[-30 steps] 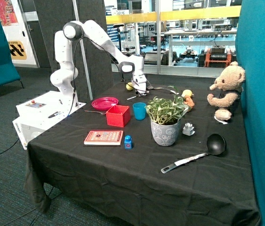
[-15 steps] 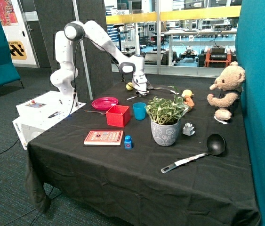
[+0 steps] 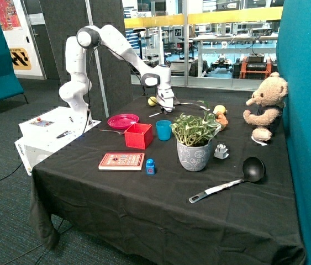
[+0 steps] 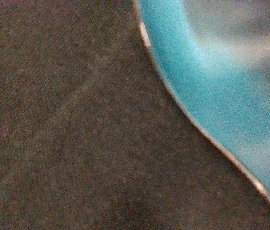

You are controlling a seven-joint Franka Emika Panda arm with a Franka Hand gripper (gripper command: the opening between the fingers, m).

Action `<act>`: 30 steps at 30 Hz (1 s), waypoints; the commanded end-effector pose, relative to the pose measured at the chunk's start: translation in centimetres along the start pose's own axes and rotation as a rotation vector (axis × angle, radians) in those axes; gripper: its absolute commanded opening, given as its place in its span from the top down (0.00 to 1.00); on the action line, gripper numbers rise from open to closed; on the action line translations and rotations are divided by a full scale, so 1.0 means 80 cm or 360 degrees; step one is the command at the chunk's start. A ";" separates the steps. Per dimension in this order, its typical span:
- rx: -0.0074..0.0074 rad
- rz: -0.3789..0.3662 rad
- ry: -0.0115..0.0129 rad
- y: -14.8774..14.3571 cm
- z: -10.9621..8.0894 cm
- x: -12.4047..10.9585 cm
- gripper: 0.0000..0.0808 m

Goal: Set the table

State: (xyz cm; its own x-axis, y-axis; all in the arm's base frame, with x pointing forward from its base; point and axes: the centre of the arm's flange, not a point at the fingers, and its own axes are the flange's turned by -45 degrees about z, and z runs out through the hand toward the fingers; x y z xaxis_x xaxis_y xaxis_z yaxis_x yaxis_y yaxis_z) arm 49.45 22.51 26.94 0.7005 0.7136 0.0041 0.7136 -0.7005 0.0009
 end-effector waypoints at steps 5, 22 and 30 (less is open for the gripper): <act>0.00014 -0.0008 -0.00065 -0.010 0.003 0.006 0.53; 0.00014 0.0022 -0.00065 -0.001 0.005 0.006 0.69; 0.00014 0.0016 -0.00065 0.000 0.003 0.007 0.91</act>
State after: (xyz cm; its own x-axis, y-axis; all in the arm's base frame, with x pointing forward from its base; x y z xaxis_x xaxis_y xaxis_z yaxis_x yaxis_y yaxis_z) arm 49.68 23.05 26.61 0.7071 0.7072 0.0006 0.7072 -0.7071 0.0010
